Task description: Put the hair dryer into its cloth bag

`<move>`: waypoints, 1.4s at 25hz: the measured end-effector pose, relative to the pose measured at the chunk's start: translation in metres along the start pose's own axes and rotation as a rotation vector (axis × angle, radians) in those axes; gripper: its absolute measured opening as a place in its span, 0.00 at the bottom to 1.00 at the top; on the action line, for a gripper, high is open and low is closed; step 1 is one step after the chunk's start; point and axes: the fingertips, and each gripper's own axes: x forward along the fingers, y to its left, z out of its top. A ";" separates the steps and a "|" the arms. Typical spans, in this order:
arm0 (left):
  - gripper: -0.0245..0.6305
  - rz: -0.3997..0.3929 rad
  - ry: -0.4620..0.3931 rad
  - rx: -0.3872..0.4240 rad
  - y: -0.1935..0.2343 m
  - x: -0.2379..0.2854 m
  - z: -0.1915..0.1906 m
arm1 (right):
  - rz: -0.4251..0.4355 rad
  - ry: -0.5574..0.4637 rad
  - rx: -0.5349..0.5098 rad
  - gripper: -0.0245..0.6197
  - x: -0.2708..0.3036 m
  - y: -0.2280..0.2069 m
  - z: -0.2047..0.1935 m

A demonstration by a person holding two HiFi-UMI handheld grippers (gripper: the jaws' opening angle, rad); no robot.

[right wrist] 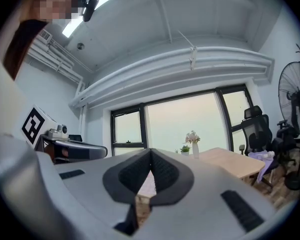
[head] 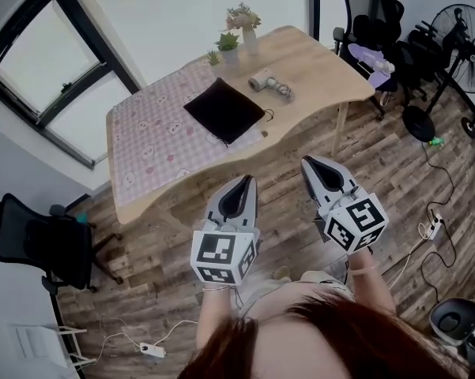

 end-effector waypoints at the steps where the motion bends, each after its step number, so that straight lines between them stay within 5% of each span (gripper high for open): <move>1: 0.06 -0.006 0.003 0.000 0.005 0.002 0.000 | -0.006 -0.004 -0.001 0.04 0.005 0.000 0.001; 14: 0.06 -0.033 0.018 -0.038 0.047 0.043 0.000 | -0.051 0.017 -0.080 0.04 0.060 -0.021 0.002; 35: 0.06 0.008 0.030 -0.031 0.088 0.175 0.020 | -0.008 0.023 -0.087 0.04 0.154 -0.125 0.009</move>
